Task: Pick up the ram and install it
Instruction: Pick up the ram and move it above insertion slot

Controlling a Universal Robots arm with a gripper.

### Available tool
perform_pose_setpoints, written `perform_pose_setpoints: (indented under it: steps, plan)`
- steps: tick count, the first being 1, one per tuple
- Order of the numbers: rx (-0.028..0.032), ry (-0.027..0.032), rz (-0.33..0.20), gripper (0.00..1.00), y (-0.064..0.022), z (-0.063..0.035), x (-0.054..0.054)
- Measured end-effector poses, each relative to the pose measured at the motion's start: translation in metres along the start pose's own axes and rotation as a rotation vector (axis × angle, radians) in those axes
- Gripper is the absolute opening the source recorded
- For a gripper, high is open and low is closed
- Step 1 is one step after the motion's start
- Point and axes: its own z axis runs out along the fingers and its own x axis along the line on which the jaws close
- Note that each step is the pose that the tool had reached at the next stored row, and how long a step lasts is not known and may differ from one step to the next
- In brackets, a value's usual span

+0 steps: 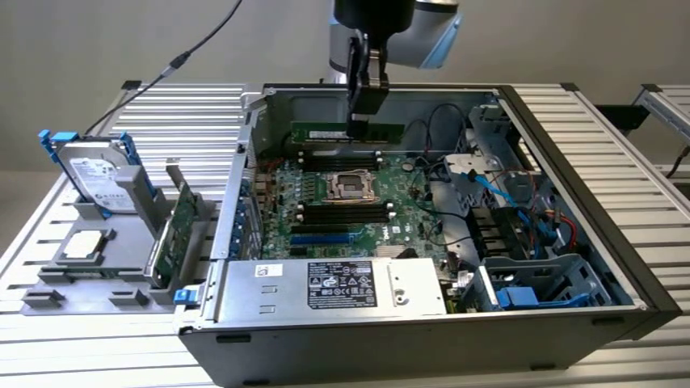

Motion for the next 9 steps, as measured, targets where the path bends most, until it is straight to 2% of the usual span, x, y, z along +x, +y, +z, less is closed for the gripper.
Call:
perform_pose_setpoints:
  steps: [3, 4, 6, 9]
  plan:
    - [0.0049, -0.0250, -0.002, 0.14, -0.0009, 0.0004, -0.0006]
    - [0.0059, -0.0301, -0.003, 0.14, -0.0013, 0.0008, -0.0010]
    - [0.0075, -0.0340, -0.006, 0.14, -0.0017, 0.0027, -0.0026]
    - [0.0098, -0.0337, -0.014, 0.14, -0.0021, 0.0075, -0.0067]
